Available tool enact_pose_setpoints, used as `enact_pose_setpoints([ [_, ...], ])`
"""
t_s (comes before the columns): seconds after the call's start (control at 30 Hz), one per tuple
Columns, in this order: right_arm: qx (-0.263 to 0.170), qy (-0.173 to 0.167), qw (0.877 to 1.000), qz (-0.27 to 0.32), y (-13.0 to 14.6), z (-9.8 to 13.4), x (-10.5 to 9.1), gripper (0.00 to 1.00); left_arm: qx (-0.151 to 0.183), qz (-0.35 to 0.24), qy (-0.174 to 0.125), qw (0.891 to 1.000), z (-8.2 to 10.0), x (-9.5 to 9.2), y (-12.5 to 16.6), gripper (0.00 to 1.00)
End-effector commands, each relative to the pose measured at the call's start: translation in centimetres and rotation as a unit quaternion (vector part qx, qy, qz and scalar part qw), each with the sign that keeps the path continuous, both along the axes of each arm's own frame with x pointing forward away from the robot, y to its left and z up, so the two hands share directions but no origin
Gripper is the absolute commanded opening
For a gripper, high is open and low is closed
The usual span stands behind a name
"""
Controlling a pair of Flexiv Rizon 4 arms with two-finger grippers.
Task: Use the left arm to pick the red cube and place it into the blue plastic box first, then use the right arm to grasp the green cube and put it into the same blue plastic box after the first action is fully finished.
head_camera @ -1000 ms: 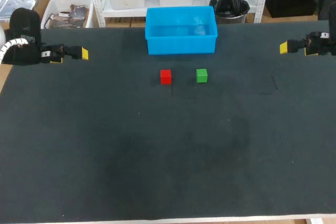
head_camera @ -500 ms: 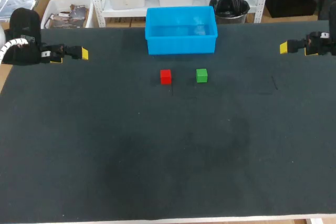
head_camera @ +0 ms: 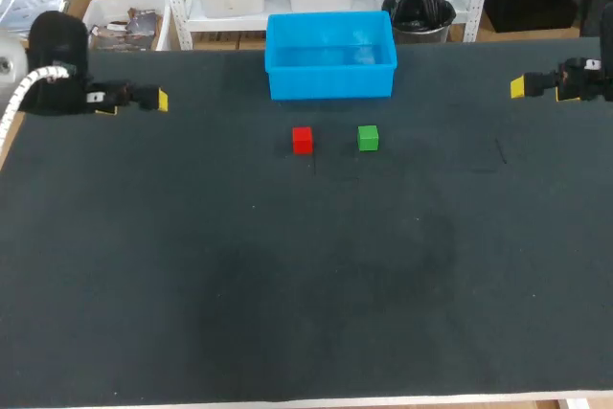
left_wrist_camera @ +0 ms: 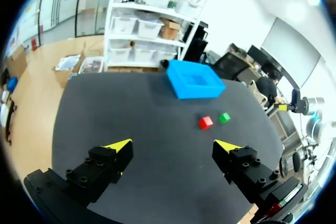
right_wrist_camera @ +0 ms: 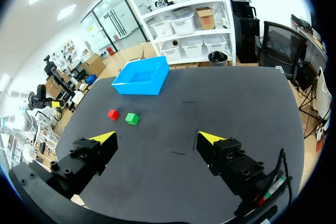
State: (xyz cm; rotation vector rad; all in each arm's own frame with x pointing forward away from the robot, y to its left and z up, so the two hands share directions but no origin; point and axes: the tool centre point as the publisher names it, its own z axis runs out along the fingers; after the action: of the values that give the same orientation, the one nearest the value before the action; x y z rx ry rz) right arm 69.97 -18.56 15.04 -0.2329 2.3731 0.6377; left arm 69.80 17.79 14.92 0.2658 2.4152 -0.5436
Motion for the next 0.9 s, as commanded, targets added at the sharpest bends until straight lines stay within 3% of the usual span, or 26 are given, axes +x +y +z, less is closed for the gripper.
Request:
enact_pose_setpoints([
  [0.03,0.000,0.000,1.000,0.000,0.0,0.0,0.0,1.00,0.134,0.071,0.052,0.987,0.2,1.1,-1.0,1.00],
  [0.07,0.000,0.000,1.000,0.000,0.0,0.0,0.0,1.00,0.125,0.070,0.058,0.988,0.3,1.1,-1.2,1.00],
  [0.1,0.000,0.000,1.000,0.000,0.0,0.0,0.0,1.00,0.161,0.071,0.060,0.983,0.4,1.1,-1.6,1.00],
  [0.17,0.000,0.000,1.000,0.000,0.0,0.0,0.0,1.00,0.149,0.075,0.067,0.984,0.7,1.2,-2.2,1.00],
  [0.23,0.000,0.000,1.000,0.000,0.0,0.0,0.0,1.00,0.166,0.080,0.069,0.980,0.8,1.2,-2.9,1.00],
  [0.4,0.000,0.000,1.000,0.000,0.0,0.0,0.0,1.00,0.167,0.088,0.086,0.978,1.2,1.5,-4.5,1.00],
  [0.57,0.000,0.000,1.000,0.000,0.0,0.0,0.0,1.00,0.210,0.128,0.140,0.959,0.8,2.0,-5.2,1.00],
  [0.73,0.000,0.000,1.000,0.000,0.0,0.0,0.0,1.00,0.251,0.145,0.161,0.943,0.5,2.5,-6.5,1.00],
  [0.9,0.000,0.000,1.000,0.000,0.0,0.0,0.0,1.00,0.261,0.146,0.171,0.939,0.2,2.8,-8.1,1.00],
])
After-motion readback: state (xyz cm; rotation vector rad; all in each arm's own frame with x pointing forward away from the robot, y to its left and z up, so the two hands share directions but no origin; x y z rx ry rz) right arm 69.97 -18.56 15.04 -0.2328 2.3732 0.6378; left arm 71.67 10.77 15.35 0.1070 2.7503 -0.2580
